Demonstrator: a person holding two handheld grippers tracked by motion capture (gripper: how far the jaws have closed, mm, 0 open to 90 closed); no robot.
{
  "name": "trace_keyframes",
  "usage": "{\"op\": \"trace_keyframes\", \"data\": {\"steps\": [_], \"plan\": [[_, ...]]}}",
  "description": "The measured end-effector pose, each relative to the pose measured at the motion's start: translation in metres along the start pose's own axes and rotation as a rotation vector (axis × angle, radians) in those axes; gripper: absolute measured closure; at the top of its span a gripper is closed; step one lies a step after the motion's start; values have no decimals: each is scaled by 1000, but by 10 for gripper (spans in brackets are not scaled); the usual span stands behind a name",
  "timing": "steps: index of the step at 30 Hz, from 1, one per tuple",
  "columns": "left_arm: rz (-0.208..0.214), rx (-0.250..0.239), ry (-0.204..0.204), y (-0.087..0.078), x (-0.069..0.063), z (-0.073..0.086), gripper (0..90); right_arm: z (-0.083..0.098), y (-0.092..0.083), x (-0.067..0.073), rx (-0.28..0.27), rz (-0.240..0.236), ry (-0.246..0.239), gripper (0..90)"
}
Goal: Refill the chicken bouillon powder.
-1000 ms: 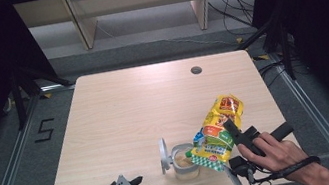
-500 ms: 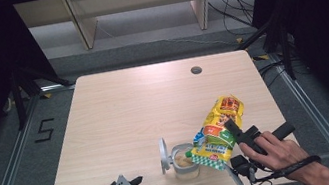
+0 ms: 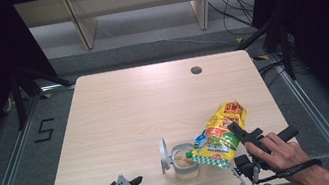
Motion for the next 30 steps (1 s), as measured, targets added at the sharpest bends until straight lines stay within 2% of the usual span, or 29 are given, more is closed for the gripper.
{"op": "trace_keyframes", "data": {"steps": [1, 2, 3, 4, 5, 7, 9, 11, 12, 13, 14, 15, 16, 17, 18, 19, 20, 21, 22, 23, 24, 25, 26, 27, 28, 29, 30], "plan": [[2, -1, -2, 0, 0, 0, 307, 1, 1, 4, -4, -7, 41, 811], [0, -2, -1, 0, 0, 0, 307, 1, 2, 3, -22, 0, 30, 811], [0, -4, -2, 0, 0, 0, 307, 1, 3, 4, -27, -4, 40, 812], [6, -1, 1, 0, 0, 0, 307, 3, 2, 9, -19, -22, 86, 812], [4, 0, -1, 0, 0, 0, 307, 1, 3, 8, -44, -17, 93, 813], [4, -6, -10, 0, 0, 0, 307, 2, 3, 12, -54, -28, 117, 813], [3, -2, -1, 0, 0, 0, 308, 3, 3, 19, -58, -52, 178, 814], [1, -4, -3, 0, 0, 0, 307, 3, 2, 19, -79, -52, 177, 814], [1, -6, -3, 0, 0, -1, 307, 3, 4, 22, -103, -57, 221, 814], [-1, -4, 8, 0, 0, 0, 307, 3, 3, 24, -101, -59, 246, 814], [3, -4, 1, 0, 0, 0, 307, 3, 3, 24, -118, -53, 241, 814], [-1, 1, 0, 0, 0, 0, 308, 3, 4, 25, -135, -53, 255, 814], [-2, 2, 2, 0, 0, 0, 308, 3, 4, 29, -133, -72, 306, 814], [0, -5, 1, 0, 0, 0, 307, 3, 4, 28, -146, -65, 291, 815], [-2, -6, 6, 0, 0, -1, 307, 3, 3, 29, -150, -62, 305, 815], [-1, -5, 9, 0, 0, -1, 307, 3, 4, 30, -158, -66, 325, 815], [0, -3, 1, 0, 0, 0, 308, 2, 4, 34, -172, -70, 378, 815], [2, -1, -2, 0, 0, 0, 308, 3, 5, 31, -182, -59, 352, 815], [2, -2, -2, 0, 0, 0, 308, 4, 6, 36, -199, -71, 426, 815], [2, -4, -1, 0, 0, 0, 308, 6, 5, 32, -196, -63, 377, 816], [3, -3, -1, 0, 0, 0, 308, 7, 5, 37, -202, -74, 448, 817], [2, -2, -3, 0, 0, 0, 307, 9, 6, 35, -205, -69, 422, 817], [2, -3, -4, 0, 0, 0, 308, 10, 7, 41, -214, -91, 510, 817], [3, -3, 1, 0, 0, 0, 307, 12, 7, 40, -213, -88, 504, 817], [2, 0, 9, 0, 0, 0, 307, 13, 9, 37, -222, -79, 449, 818], [1, 0, 8, 0, 0, 0, 308, 12, 10, 44, -222, -97, 533, 818], [0, -1, 6, 0, 0, 0, 307, 12, 11, 45, -223, -105, 545, 818]]}}
Point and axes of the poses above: each handheld gripper's, and its own axes: y roughly forward along the jaws, z roughly out of its underside, x roughly to its left, the point moved 5 cm from there along y, roughly forward along the jaws, and after that the axes turned 13 degrees about -z, right-handed, at the moved point
